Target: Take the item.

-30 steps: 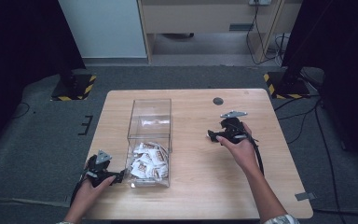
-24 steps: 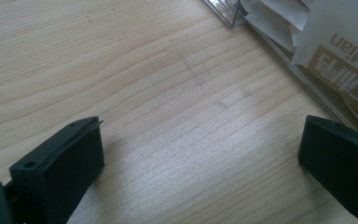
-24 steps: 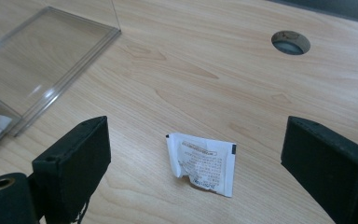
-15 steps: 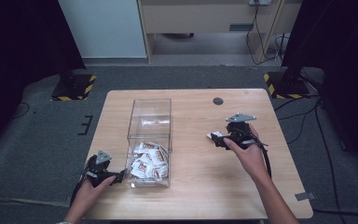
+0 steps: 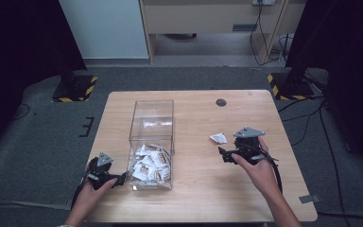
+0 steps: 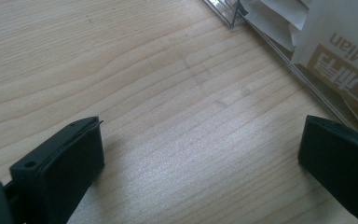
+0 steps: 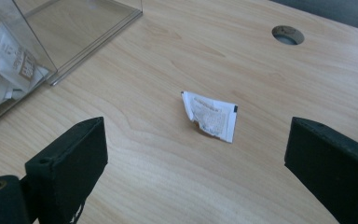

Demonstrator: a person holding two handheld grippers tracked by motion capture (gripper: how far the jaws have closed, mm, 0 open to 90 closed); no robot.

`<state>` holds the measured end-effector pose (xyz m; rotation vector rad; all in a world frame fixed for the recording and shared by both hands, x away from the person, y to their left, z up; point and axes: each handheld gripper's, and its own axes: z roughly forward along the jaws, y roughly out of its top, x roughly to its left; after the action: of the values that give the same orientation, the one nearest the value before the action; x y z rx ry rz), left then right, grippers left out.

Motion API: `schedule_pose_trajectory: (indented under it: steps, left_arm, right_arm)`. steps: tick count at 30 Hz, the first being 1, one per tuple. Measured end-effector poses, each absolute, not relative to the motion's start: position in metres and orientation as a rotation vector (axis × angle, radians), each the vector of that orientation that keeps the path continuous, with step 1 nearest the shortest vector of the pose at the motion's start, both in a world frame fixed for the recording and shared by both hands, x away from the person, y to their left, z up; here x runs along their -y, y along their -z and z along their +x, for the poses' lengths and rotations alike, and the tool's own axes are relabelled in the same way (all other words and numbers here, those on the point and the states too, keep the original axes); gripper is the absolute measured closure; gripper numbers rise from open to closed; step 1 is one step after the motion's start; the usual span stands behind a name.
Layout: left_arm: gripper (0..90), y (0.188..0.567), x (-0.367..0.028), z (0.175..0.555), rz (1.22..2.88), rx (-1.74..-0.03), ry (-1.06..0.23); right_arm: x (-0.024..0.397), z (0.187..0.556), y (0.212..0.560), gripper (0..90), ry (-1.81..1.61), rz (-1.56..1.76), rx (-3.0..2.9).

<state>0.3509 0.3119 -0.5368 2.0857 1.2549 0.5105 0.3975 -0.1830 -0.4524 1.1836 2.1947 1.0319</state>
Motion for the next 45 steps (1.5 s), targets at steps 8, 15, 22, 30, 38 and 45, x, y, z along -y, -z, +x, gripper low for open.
schedule_pose_trajectory:
  steps: [8, 15, 22, 30, 38, 45]
  left_arm:
    - [0.0, 0.537, -0.312, 0.351, 2.086, -1.254, -0.511]
    - [0.0, 0.537, -0.312, 0.351, 2.085, -1.255, -0.511]
    - [0.0, 0.537, -0.312, 0.351, 2.086, -1.255, -0.510]
    - [0.0, 0.537, -0.312, 0.351, 2.086, -1.255, -0.510]
    - [0.0, 0.537, -0.312, 0.351, 2.085, -1.256, -0.511]
    - [0.0, 0.537, -0.312, 0.351, 2.085, -1.256, -0.511]
  right_arm:
    - [0.191, 0.385, 0.470, 5.7, -1.022, 1.216, -2.202]
    - [0.200, 0.375, 0.487, 6.0, -1.012, 1.251, -2.211]
    - [0.207, 0.369, 0.504, 6.0, -0.977, 1.283, -2.212]
    - [0.215, 0.369, 0.526, 5.9, -0.967, 1.371, -2.212]
    - [0.211, 0.367, 0.536, 4.0, -0.940, 1.376, -2.231]
    - [0.206, 0.367, 0.539, 1.9, -0.927, 1.349, -2.209]
